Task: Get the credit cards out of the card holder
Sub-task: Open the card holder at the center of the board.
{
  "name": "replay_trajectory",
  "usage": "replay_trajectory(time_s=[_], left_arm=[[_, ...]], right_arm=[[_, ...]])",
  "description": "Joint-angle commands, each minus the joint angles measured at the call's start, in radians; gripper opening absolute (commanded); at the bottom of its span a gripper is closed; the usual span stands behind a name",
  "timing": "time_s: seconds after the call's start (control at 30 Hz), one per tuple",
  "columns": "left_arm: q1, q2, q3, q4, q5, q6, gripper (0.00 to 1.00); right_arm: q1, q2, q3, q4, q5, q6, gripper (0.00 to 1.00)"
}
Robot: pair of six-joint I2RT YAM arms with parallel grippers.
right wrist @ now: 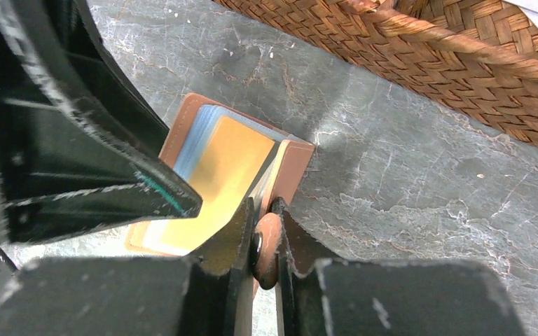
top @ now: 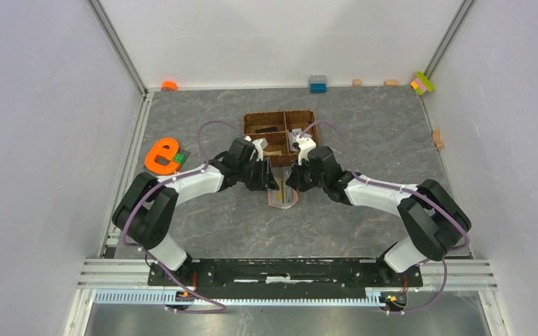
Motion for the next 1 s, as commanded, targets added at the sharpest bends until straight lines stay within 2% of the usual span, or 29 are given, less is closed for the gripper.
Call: replay_trajectory(time_s=[0.0, 0.07, 0.1, 0.17, 0.27, 0.33, 0.5, 0.6, 0.67, 0.73, 0.87, 0.97], left_arm=[[0.003, 0.039, 0.040, 0.001, 0.021, -0.014, 0.34], [0.002, 0.048, 0.042, -0.001, 0.013, -0.011, 0.06], [0.002, 0.054, 0.044, -0.003, 0.006, -0.009, 0.02], [0.003, 0.064, 0.050, -0.014, -0.007, -0.006, 0.02], [0.002, 0.067, 0.056, -0.026, -0.015, -0.002, 0.02], [0.003, 0.063, 0.055, -0.028, -0.023, -0.003, 0.02], [0.007, 0.057, 0.054, -0.032, -0.028, -0.002, 0.02], [0.010, 0.065, 0.057, -0.034, -0.021, -0.002, 0.02], [0.010, 0.074, 0.062, -0.034, -0.012, -0.003, 0.02], [0.010, 0.080, 0.063, -0.033, -0.008, -0.004, 0.02], [0.012, 0.071, 0.062, -0.035, -0.012, -0.004, 0.02], [0.014, 0.070, 0.062, -0.038, -0.018, -0.003, 0.02]], right_arm=[[-0.005, 0.008, -0.028, 0.009, -0.031, 0.001, 0.04], [-0.005, 0.008, -0.036, 0.035, -0.063, 0.004, 0.12], [-0.005, 0.010, -0.035, 0.040, -0.084, 0.005, 0.19], [-0.005, 0.015, -0.034, 0.042, -0.096, 0.005, 0.38], [-0.005, 0.014, -0.038, 0.046, -0.095, 0.004, 0.53], [-0.005, 0.011, -0.038, 0.043, -0.093, 0.004, 0.56], [-0.005, 0.022, -0.029, 0.027, -0.086, 0.001, 0.55], [-0.005, 0.018, -0.038, 0.048, -0.108, 0.007, 0.77], [-0.005, 0.005, -0.052, 0.072, -0.125, 0.011, 0.84], [-0.005, -0.006, -0.059, 0.079, -0.123, 0.011, 0.85], [-0.005, -0.006, -0.060, 0.072, -0.112, 0.008, 0.80], [-0.005, -0.008, -0.059, 0.074, -0.117, 0.010, 0.87]])
